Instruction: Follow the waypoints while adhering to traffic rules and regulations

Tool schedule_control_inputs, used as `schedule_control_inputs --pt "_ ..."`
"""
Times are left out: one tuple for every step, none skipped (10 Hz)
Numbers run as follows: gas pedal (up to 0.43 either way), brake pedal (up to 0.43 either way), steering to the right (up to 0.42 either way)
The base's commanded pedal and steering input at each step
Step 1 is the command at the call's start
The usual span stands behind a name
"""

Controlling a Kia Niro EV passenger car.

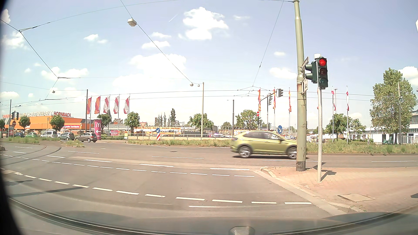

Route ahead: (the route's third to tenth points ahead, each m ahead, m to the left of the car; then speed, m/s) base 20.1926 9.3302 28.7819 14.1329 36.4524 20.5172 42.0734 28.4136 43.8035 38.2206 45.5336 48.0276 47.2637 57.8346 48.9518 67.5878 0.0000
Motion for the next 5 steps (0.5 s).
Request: schedule_control_inputs --pt "0.000 0.348 -0.049" --pt "0.000 0.348 -0.048" --pt "0.000 0.348 -0.048" --pt "0.000 0.348 -0.048" --pt "0.000 0.348 -0.049"
